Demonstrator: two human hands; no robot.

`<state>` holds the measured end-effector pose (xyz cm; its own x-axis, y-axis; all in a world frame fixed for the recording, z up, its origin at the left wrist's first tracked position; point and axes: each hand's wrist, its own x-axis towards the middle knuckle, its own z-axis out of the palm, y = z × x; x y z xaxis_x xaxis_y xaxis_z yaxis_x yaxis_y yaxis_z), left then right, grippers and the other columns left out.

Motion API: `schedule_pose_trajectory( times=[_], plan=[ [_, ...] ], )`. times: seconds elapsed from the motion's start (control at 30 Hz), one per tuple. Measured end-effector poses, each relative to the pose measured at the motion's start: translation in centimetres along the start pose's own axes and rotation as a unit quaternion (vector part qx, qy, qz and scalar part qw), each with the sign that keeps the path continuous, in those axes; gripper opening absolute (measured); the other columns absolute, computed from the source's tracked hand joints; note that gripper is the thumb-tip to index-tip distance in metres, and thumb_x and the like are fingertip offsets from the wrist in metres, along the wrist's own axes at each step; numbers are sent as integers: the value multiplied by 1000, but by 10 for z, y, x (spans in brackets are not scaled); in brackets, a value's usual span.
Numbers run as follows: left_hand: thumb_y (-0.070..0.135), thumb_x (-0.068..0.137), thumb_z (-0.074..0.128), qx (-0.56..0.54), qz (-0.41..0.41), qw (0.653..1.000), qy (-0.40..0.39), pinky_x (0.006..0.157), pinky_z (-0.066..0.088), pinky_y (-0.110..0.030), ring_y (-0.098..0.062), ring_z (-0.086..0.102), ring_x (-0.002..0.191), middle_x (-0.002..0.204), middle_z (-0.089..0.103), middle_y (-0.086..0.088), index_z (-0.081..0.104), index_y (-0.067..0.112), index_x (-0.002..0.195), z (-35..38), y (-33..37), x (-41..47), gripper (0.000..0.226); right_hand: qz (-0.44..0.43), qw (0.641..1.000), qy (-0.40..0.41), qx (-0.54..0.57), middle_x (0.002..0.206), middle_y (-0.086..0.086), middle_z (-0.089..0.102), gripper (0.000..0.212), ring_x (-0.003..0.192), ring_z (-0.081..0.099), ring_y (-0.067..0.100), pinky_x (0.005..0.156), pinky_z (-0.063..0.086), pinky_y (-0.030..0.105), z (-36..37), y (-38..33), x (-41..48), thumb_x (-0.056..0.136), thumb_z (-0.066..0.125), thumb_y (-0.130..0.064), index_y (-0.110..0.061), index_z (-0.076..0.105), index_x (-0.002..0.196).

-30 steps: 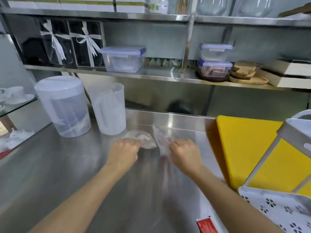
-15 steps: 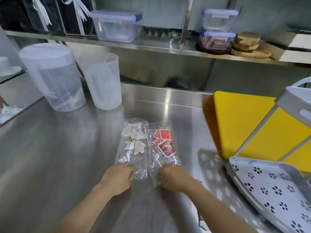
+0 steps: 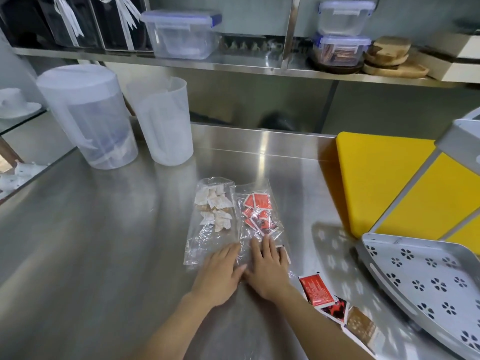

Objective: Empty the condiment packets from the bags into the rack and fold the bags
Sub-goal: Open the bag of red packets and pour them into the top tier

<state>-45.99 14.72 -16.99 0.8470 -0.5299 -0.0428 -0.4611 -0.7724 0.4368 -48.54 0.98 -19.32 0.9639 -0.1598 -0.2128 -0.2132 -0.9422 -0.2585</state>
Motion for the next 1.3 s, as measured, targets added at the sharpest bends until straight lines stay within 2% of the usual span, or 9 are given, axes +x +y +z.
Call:
schedule_pose_trajectory(
  times=[0.2, 0.33, 0.43, 0.57, 0.73, 0.9, 1.07, 1.2, 1.3],
  plan=[
    [44, 96, 27, 49, 22, 998, 41, 115, 5, -26, -5, 11, 143, 156, 19, 9, 21, 24, 145, 4, -1, -4, 53, 20, 967, 86, 239, 111, 11, 63, 25, 106, 55, 27, 99, 38, 39, -21, 7, 1, 97, 37, -19, -9, 59, 104],
    [44, 96, 27, 65, 82, 994, 37, 114, -2, -23, -4, 7, 143, 156, 17, 12, 26, 26, 144, 5, 3, 0, 51, 152, 724, 55, 670, 64, 5, 64, 25, 58, 58, 20, 57, 48, 29, -55, 13, 4, 91, 51, -15, -12, 68, 72],
    [40, 97, 29, 50, 136, 989, 27, 112, -2, -20, -5, 12, 143, 154, 24, 11, 28, 26, 143, 9, 11, 3, 48, 182, 526, 4, 831, 84, 18, 69, 27, 76, 66, 30, 69, 54, 38, -67, 27, 1, 95, 44, -19, -1, 65, 95],
    [39, 94, 41, -278, -35, 960, 30, 102, 38, -34, -19, 52, 117, 131, 55, -5, 44, 24, 127, 8, 36, 8, 37, 218, 436, -5, 873, 93, 22, 67, 29, 91, 61, 34, 90, 45, 49, -66, 41, -8, 95, 42, -24, -1, 60, 97],
    [59, 74, 59, -653, -263, 710, -14, 74, 54, -41, -23, 61, 93, 106, 58, -6, 44, 34, 105, -8, 59, 29, 42, 219, 521, -37, 824, 85, 19, 70, 29, 85, 62, 32, 82, 48, 45, -60, 46, -21, 96, 38, -20, -2, 60, 101],
    [-7, 82, 50, -596, -294, 747, 39, 52, 47, -29, -25, 58, 58, 76, 59, -14, 42, 12, 102, 0, 55, 32, 28, 260, 538, -10, 802, 83, 15, 67, 22, 69, 63, 28, 67, 51, 40, -59, 48, -27, 95, 41, -13, -2, 60, 97],
    [-10, 88, 36, -619, -359, 692, 97, 42, 53, -29, -28, 58, 59, 70, 55, -19, 43, 7, 75, -8, 38, 31, 23, 359, 594, 95, 713, 59, 14, 56, 12, 51, 49, 27, 51, 48, 35, -54, 63, -24, 86, 47, 3, -1, 57, 80],
    [-12, 87, 39, -639, -352, 677, 100, 40, 55, -26, -25, 65, 55, 72, 61, -21, 46, 1, 82, -27, 30, 33, 16, 330, 771, 225, 496, 118, 10, 60, 46, 108, 54, 33, 91, 48, 37, -59, 61, -21, 80, 51, 6, -3, 46, 126],
    [-10, 88, 40, -635, -340, 687, 95, 43, 56, -27, -28, 66, 63, 78, 63, -23, 46, 1, 87, -36, 31, 36, 13, 154, 887, 281, 333, 134, 10, 50, 51, 128, 43, 28, 110, 30, 45, -69, 46, -27, 80, 58, -4, -11, 48, 130]
  ],
)
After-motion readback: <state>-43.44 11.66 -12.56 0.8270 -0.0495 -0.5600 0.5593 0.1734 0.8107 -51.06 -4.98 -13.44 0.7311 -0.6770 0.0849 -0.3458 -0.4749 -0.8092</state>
